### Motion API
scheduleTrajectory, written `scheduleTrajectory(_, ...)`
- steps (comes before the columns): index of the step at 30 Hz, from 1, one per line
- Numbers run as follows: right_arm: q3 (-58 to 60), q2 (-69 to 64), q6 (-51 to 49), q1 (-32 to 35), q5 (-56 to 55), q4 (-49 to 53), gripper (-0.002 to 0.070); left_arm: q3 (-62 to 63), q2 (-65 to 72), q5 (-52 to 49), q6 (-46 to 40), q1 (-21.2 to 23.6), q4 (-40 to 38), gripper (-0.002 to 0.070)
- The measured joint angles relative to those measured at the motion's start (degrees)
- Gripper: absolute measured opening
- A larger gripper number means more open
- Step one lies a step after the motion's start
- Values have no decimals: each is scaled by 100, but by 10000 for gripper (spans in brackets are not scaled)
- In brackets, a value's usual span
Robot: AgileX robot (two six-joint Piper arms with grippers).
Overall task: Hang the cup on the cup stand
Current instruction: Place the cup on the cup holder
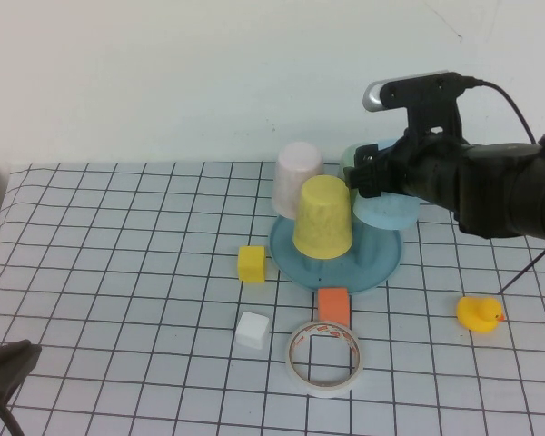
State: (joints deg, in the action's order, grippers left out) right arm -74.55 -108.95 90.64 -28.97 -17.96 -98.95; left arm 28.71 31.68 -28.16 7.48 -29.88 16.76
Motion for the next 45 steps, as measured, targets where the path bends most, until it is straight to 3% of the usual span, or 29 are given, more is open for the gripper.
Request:
scheduleTrajectory(31, 0, 0, 27, 0, -195, -192, 582, 0, 0, -443, 10, 0, -46, -1)
scheduleTrajectory(45, -106, 0, 601, 0, -94, -192, 640, 0, 0, -787, 10, 0, 110, -1)
